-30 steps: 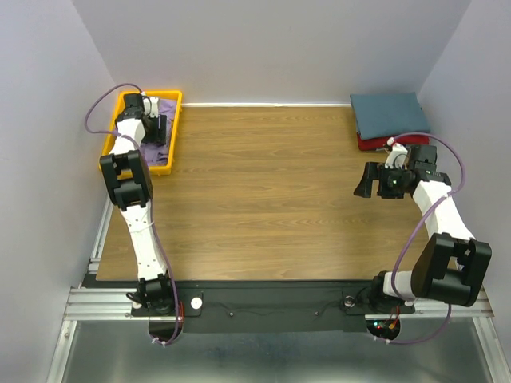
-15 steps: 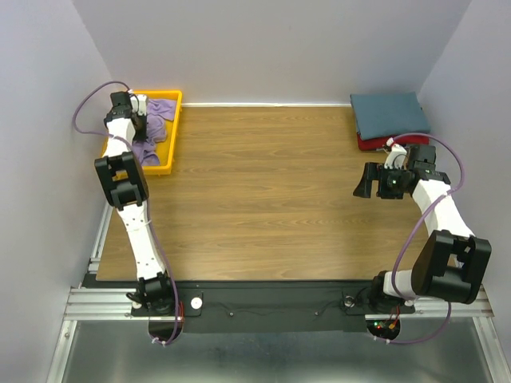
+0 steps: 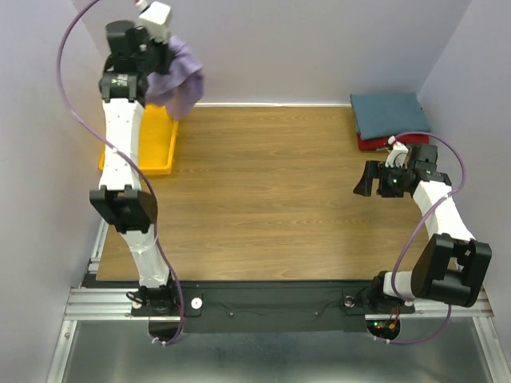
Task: Fold and stack the t-shirts
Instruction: Move the tshirt to the center of the board
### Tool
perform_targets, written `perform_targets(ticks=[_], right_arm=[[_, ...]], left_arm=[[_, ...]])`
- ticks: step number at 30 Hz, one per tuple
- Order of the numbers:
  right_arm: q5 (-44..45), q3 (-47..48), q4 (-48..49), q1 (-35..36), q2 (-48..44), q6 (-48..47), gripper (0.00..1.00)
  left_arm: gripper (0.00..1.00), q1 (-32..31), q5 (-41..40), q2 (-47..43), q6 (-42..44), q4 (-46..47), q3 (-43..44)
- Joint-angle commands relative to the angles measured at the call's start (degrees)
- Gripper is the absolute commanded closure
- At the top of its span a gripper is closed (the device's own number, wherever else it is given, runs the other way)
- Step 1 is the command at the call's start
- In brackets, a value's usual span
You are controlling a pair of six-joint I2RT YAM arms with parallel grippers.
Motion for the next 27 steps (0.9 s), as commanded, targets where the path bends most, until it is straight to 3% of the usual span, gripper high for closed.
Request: perform_targets(ticks=[1,7,10,11,14,16,17,20,23,27], right_arm=[[-0.09,2.21,3.05,0.27,-2.86,1.22,0.0],[2.02,2.74,3.14,0.27,-3.91,1.57,0.0],[2.64,3.0,3.14,0.27,-4.97,1.66,0.0],[2.99,3.09,3.05,0.27,-5.23,1.66,0.0],[3.87,2.65,2.97,0.27,-6.29,1.31,0.0],[4.04,1.61,2.88,0.27,-7.34,0.26,0.0],[3.87,1.16,2.79,0.27,-7.6,-0.18,0.0],[2.47,0.11,0.86,0.27,-8.75,-2.9,0.0],[1.76,-0.77,-1.51,0.27,-9.1,-7.03,0.0],[0.62,-0.16,-3.18,0.27,-7.61,-8.98,0.0]], left_arm=[[1.0,-12.49,7.12,-11.09,-5.7,8.46,3.93],[1.0,-20.86,15.73,-16.11,-12.84,14.54,0.52],[1.0,-20.95,22.23,-18.75,-10.94,12.98,-10.51],[1.0,-21.04,22.24,-19.37,-10.91,12.96,-10.57],[0.61,-20.69,18.13,-21.13,-2.59,7.44,-23.1],[0.36,-19.9,10.75,-21.57,1.72,6.72,-35.49],[0.02,-19.37,9.25,-20.88,4.09,5.67,-38.66],[0.01,-13.24,8.17,-20.78,5.26,9.43,-51.32],[0.01,-9.27,10.02,-21.57,6.31,10.67,-52.93],[0.05,-10.57,14.06,-23.06,10.0,8.48,-54.77]])
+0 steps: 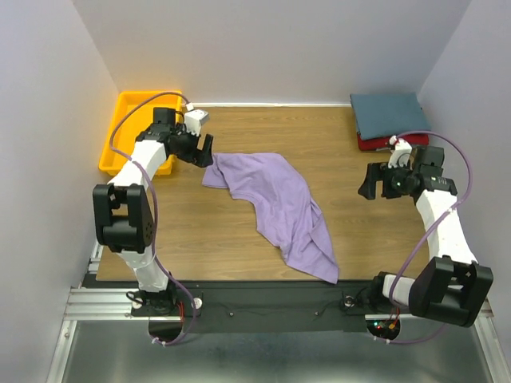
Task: Fold and stack the t-shirts
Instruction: Move the tshirt to the center of the board
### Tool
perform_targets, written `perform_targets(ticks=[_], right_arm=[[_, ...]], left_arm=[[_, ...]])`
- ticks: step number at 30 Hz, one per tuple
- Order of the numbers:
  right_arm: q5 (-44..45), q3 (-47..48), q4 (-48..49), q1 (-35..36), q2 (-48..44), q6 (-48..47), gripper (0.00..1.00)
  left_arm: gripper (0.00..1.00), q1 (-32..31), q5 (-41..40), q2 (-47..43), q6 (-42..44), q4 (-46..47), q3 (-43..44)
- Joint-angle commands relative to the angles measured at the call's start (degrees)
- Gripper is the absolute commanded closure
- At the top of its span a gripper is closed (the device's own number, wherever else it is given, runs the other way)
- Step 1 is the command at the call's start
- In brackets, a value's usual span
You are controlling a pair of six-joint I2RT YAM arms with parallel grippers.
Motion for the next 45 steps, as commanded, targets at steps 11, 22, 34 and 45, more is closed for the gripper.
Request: perform_targets(ticks=[11,22,34,45], right_arm=[[-11.71,2.39,-5.45,4.83,15.39,-2.26,0.23],[-14.62,3.97,-5.46,10.81,25.59,0.29,0.27],[-14.28,8.98,-5.55,10.81,31.66,1.78,0.32],[-14.53,9.25,-5.37,10.81,30.25,0.47,0.37]], left_arm=[[0.25,-20.52,5.77,-13.09,6.01,2.91,-18.22],[0.21,-38.04,-14.35,-7.4,5.04,11.88,-22.12],[0.76,-43.06,-23.67,1.39,16.8,8.65,-22.2],[0.85,-12.47,-21.42,-0.18,24.03,-0.93,-7.72]])
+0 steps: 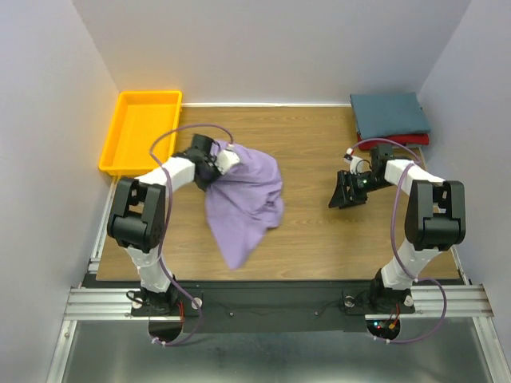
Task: Fold and stack the t-shirts
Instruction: Move the tshirt to the center of the board, then flatten the tshirt out
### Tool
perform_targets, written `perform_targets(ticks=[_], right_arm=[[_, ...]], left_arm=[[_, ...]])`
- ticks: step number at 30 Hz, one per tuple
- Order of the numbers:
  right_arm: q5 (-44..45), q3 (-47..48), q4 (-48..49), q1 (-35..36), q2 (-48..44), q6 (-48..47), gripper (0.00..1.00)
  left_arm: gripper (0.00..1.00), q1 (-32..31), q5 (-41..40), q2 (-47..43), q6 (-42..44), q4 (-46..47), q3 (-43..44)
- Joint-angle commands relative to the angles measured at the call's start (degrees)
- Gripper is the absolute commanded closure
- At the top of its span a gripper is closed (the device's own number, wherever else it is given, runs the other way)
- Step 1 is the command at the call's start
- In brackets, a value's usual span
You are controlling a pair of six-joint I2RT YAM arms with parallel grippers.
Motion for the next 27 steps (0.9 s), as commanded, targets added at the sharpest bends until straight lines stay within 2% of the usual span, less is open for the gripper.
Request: perform_targets(ticks=[1,2,3,4,6,9,14,17,18,21,27], right_arm=[[-1.83,2.08,-0.08,-0.03,-1.46,-0.91,0.38],[-2.1,1.9,0.09,-0.03,-1.46,-0.82,0.38],[-2.71,1.81,0.18,-0.03,-1.63,-0.82,0.39],[-3.15,1.55,0.36,-0.03,-1.64,-1.0,0.39],[-3.42,1.29,0.8,-0.03,-1.81,-0.74,0.4],[-4.56,1.37,1.76,-0.03,-1.46,-0.39,0.41],[-6.14,3.21,5.98,0.85,-0.15,2.95,0.4],[-5.71,6.11,9.32,3.14,2.49,6.11,0.38],[-5.62,8.21,10.11,6.09,3.45,7.95,0.38],[-5.61,11.55,13.18,8.14,8.02,10.94,0.38],[-4.92,17.37,13.98,8.5,13.13,14.65,0.41]], left_arm=[[0.73,4.16,2.99,-0.51,0.97,-10.49,10.48],[0.39,3.82,5.8,-2.6,0.44,-12.42,11.8],[0.26,3.55,11.83,-3.92,-0.34,-15.31,13.29],[0.18,3.03,14.68,-6.72,-1.57,-16.56,13.48],[0.18,0.05,18.12,-9.2,-2.37,-18.85,12.09],[0.18,-4.26,16.29,-12.63,-5.09,-18.42,6.9],[0.18,-5.94,11.29,-13.69,-7.3,-19.12,0.04],[0.17,-5.94,7.69,-15.62,-7.91,-16.07,-3.91],[0.17,-6.03,6.46,-16.06,-8.26,-14.91,-4.7],[0.15,-6.38,6.36,-15.2,-9.49,-11.66,-2.7],[0.15,-13.04,4.16,-4.22,-11.51,-8.14,12.06]])
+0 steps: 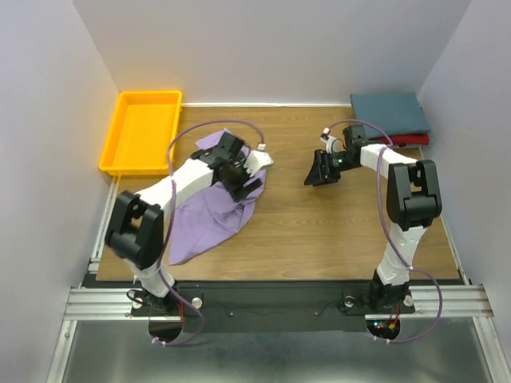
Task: Fold and stack the t-shirts
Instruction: Flatten the tshirt out
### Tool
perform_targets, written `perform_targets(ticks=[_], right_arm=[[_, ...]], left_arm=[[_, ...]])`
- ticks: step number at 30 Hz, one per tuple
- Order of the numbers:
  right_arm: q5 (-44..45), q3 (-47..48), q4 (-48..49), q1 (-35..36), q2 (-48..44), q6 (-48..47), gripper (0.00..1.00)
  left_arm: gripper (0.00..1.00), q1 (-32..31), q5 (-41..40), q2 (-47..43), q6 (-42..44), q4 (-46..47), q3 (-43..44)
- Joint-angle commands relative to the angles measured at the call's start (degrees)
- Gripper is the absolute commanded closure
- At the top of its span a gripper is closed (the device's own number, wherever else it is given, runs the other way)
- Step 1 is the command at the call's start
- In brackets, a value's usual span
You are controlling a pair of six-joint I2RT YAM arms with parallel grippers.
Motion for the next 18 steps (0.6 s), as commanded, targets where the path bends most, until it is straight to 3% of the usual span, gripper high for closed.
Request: perform_targets(ticks=[1,9,13,14,15,16,17,18], right_arm=[[0.35,2.59,2.68,-0.71,-0.07,3.02,0.41],[3.61,-2.5,2.42,-3.33,-3.94,1.61,0.41],[3.26,-3.47,2.51,-5.71,-5.08,1.7,0.42],[3.43,-3.65,2.42,-5.71,-5.26,1.61,0.42],[3.61,-3.82,2.42,-5.71,-5.61,-0.04,0.42],[4.04,-4.17,2.42,-7.02,-5.87,-0.5,0.43],[4.14,-4.35,2.33,-7.03,-6.05,-0.76,0.43],[4.14,-4.53,2.42,-7.03,-6.49,-0.85,0.44]], left_arm=[[0.14,-4.73,-3.89,6.19,-3.25,6.33,10.68],[0.14,-8.43,-17.6,25.18,-3.79,6.78,25.82],[0.26,-8.78,-21.23,29.5,-4.31,6.51,27.42],[0.33,-8.78,-21.75,30.37,-4.4,6.43,27.68],[0.5,-8.78,-22.11,30.73,-4.31,5.9,28.2],[0.62,-8.78,-22.29,30.91,-4.84,5.46,29.69],[0.84,-8.87,-21.77,30.47,-4.93,5.02,30.49],[0.94,-8.96,-19.24,29.86,-5.1,3.89,31.97]])
